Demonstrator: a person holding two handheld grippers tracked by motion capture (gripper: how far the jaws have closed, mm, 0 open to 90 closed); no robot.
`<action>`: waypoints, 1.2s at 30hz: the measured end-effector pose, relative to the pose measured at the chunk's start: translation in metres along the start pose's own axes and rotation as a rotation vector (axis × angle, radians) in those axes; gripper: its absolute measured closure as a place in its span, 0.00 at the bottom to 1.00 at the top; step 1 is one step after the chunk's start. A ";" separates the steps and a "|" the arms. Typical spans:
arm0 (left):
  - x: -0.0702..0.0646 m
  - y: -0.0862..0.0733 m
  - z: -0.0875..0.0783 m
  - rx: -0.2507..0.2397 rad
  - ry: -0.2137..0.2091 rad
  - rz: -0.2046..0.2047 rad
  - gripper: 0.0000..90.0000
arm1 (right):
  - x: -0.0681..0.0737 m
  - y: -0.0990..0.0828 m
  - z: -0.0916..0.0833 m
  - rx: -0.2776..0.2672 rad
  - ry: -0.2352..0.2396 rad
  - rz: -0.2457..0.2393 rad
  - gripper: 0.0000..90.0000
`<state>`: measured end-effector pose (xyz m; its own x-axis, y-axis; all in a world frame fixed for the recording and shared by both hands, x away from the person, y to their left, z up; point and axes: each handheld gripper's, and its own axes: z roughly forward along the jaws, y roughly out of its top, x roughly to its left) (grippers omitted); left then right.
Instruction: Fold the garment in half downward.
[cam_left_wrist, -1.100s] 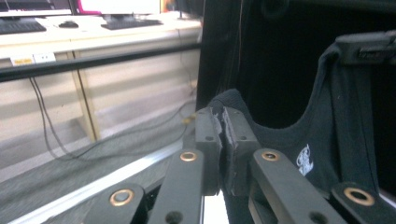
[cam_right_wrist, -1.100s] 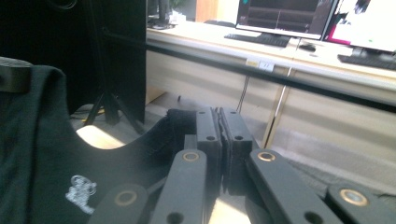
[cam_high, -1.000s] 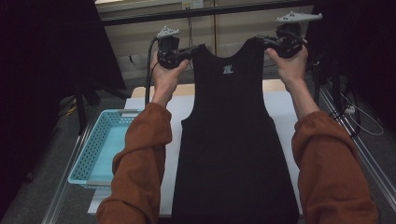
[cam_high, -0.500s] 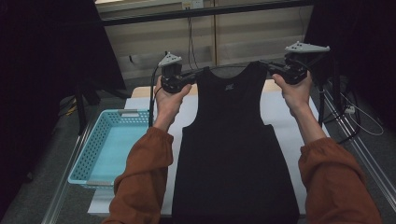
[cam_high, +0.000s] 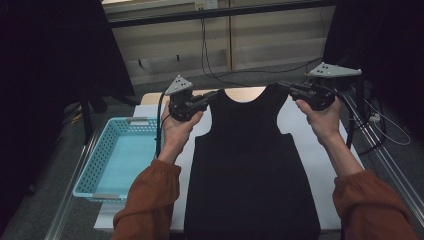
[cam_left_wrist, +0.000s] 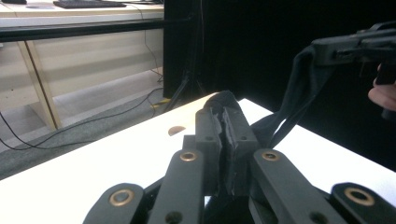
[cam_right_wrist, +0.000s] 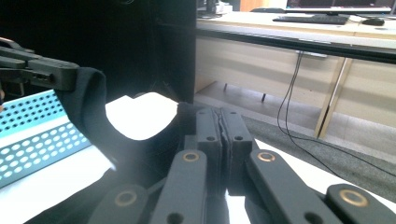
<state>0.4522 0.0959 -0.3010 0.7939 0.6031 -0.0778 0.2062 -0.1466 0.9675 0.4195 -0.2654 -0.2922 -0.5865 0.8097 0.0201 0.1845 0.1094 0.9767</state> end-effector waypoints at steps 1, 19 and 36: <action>-0.001 -0.001 -0.003 0.001 -0.003 0.002 0.95 | 0.003 0.000 -0.002 -0.003 0.009 -0.005 0.98; -0.028 -0.033 -0.034 0.017 -0.022 0.033 0.95 | 0.043 -0.031 -0.043 0.015 0.078 -0.048 0.98; -0.055 -0.065 -0.060 0.076 -0.055 0.097 0.95 | 0.078 -0.057 -0.078 0.036 0.139 -0.068 0.98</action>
<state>0.3605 0.1190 -0.3454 0.8417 0.5399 0.0003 0.1681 -0.2627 0.9501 0.3021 -0.2533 -0.3295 -0.7015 0.7125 -0.0138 0.1673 0.1835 0.9687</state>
